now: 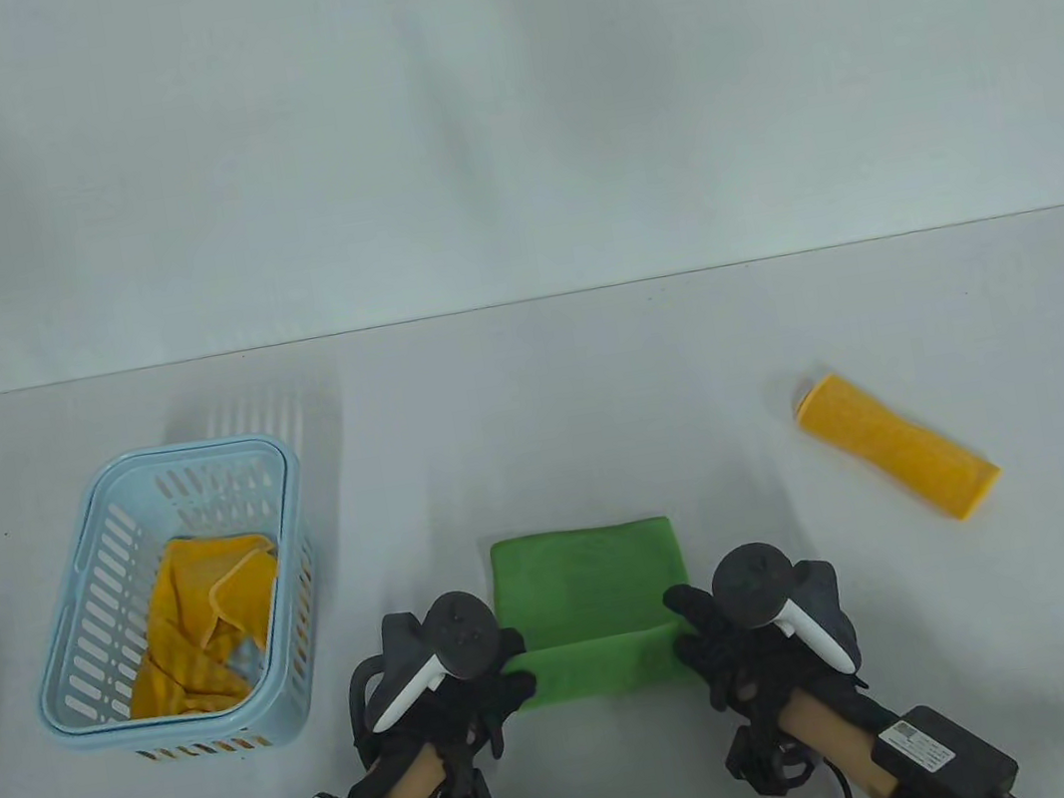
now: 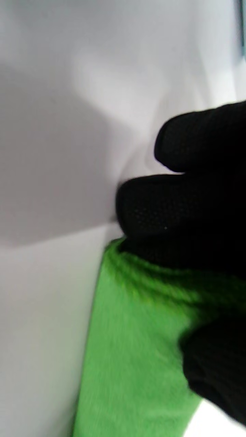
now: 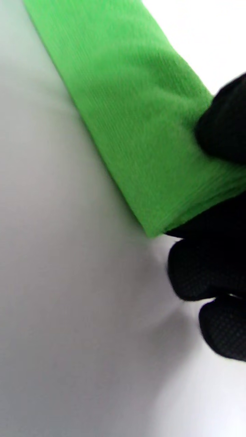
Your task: Roll square towel into towel roll
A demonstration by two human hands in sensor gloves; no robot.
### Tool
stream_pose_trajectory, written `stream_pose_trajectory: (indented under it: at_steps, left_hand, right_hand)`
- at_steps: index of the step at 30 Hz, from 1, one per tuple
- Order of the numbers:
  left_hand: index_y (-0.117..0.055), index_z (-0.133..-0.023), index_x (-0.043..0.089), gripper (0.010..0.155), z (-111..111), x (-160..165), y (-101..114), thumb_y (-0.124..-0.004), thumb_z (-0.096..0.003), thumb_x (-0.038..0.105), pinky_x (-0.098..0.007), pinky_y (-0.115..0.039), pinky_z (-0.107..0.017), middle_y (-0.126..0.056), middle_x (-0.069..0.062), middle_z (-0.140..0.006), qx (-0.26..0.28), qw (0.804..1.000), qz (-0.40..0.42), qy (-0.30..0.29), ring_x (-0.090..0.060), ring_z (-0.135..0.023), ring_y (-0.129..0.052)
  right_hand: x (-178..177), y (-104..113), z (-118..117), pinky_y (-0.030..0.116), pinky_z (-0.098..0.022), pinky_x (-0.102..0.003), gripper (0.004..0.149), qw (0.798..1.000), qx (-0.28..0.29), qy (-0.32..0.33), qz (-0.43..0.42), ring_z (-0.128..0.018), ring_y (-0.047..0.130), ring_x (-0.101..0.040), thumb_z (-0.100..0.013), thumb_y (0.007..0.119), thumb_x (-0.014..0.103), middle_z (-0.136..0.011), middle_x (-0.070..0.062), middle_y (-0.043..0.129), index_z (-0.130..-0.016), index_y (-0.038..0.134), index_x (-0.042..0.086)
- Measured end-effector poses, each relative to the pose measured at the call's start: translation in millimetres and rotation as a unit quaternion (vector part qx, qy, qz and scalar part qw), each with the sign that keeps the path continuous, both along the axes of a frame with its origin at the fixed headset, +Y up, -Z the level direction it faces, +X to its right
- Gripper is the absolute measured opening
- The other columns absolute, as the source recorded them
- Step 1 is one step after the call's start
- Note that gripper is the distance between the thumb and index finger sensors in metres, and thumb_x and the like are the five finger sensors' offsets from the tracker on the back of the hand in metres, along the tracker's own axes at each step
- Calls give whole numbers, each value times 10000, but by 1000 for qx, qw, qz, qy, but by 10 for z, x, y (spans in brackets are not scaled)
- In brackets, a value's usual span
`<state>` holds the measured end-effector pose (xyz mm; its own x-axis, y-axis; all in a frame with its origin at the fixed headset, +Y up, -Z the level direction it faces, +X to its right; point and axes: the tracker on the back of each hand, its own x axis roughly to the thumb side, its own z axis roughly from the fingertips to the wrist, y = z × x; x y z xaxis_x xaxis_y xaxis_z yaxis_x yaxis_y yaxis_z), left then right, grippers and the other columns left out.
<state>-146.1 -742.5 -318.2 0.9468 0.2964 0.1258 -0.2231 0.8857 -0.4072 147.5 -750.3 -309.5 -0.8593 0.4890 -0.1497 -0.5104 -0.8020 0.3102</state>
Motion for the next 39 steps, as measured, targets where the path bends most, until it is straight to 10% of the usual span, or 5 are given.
stream_pose_trajectory:
  at_steps: [26,39]
  left_hand:
    - [-662,-1005,325,737,-34,-117,-2,-746,-332,614,-483,-752,-672,-868,73,-940,53,997,-33,39,-191,-779,-972]
    - [-629,-994,413,708,273,302,188,-773,-321,581,-509,-656,-733,-666,72,-1061,128,979,-82,-134,-220,-961,-775]
  right_hand:
    - [134,65,-12,665,-609,-540,648,998,31,-49,17,-773,819,-290,-330,764,524,-841,21,845,-934,614,343]
    - [-211,295,221,518,-701,-572,642,987,81,125,56,-972,580,-294,-331,802,449,-1013,66,605,-927,579,369]
